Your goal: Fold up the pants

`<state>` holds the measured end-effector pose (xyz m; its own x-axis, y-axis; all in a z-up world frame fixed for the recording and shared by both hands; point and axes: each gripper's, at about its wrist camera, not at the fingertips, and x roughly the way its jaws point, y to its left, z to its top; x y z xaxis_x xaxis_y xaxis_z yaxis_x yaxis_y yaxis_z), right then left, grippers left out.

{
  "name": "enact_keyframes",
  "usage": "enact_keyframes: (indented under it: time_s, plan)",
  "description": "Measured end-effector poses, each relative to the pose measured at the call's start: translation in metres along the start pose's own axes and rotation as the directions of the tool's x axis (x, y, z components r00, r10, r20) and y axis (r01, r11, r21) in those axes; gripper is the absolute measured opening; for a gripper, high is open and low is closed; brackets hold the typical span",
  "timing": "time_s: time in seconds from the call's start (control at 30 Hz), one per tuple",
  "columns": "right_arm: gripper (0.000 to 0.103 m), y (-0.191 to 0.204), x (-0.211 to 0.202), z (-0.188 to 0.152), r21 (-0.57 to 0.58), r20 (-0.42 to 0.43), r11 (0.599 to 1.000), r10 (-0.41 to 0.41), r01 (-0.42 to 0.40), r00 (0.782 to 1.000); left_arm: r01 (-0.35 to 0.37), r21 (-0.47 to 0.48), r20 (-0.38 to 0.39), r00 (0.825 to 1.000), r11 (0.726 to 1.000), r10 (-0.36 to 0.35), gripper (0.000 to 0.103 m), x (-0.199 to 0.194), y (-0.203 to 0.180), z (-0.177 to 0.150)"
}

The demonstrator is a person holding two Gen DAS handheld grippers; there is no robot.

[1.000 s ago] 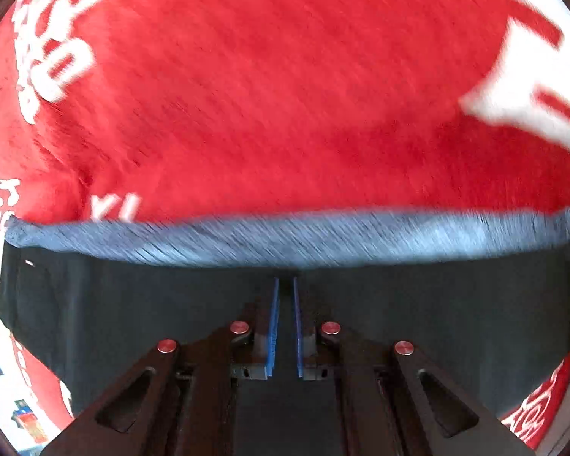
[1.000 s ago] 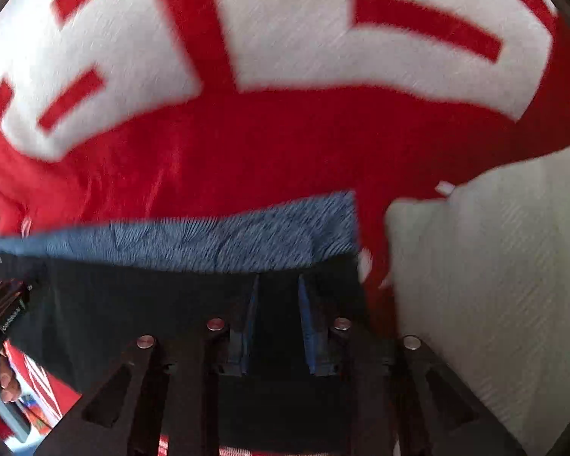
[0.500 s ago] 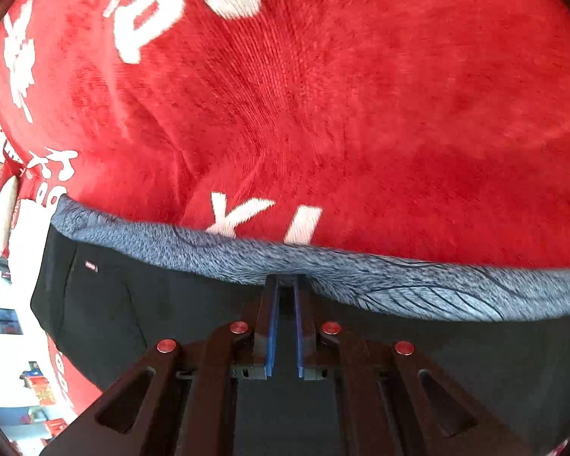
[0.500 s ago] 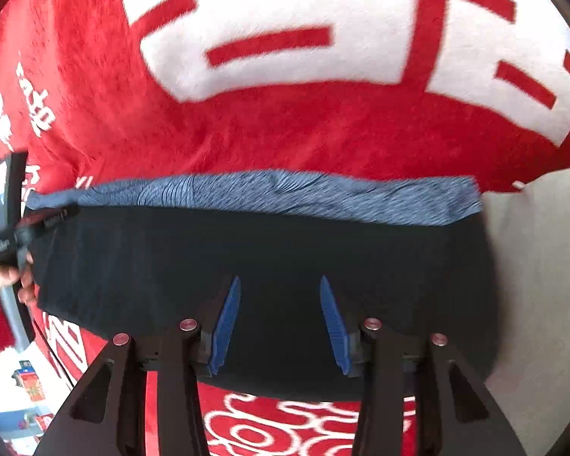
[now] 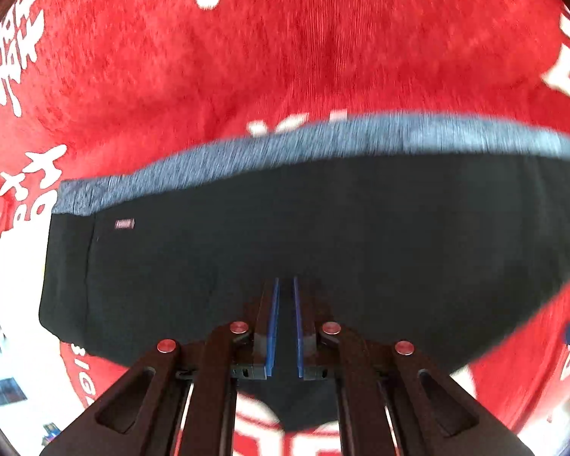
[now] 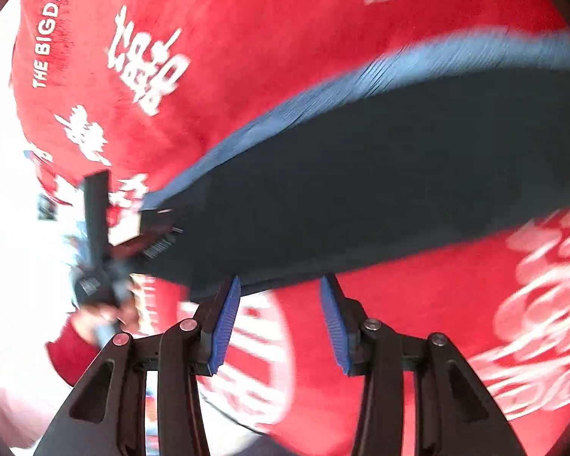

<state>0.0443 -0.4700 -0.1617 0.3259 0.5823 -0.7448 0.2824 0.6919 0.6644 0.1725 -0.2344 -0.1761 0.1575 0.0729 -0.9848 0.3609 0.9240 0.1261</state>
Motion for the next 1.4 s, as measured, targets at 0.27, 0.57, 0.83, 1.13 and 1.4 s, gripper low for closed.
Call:
enact_keyframes:
  time_s: [0.27, 0.57, 0.83, 1.13, 1.4]
  plan:
    - [0.048, 0.034, 0.084, -0.039, 0.148, 0.036, 0.988, 0.048, -0.053, 0.998, 0.083, 0.034, -0.032, 0.996, 0.996, -0.082, 0.009, 0.007, 0.022, -0.035]
    - [0.042, 0.03, 0.107, -0.022, 0.226, 0.088, 0.974, 0.004, -0.024, 0.996, 0.117, 0.03, -0.001, 0.993, 0.993, -0.117, 0.009, 0.015, 0.016, -0.039]
    - [0.008, 0.024, 0.102, -0.047, 0.235, 0.078, 0.966, -0.133, 0.111, 0.988, 0.045, 0.126, 0.074, 0.996, 0.991, -0.055, 0.009, 0.016, 0.005, -0.063]
    - [0.017, 0.066, 0.057, -0.037, -0.052, 0.091, 0.955, -0.288, 0.293, 0.953, 0.089, -0.035, 0.056, 0.995, 0.995, -0.087, 0.009, 0.007, 0.051, -0.031]
    - [0.048, 0.057, 0.079, 0.025, -0.103, 0.104, 0.86, -0.491, 0.5, 0.865, 0.021, -0.162, -0.031, 0.999, 0.987, -0.027, 0.009, 0.06, 0.097, 0.004]
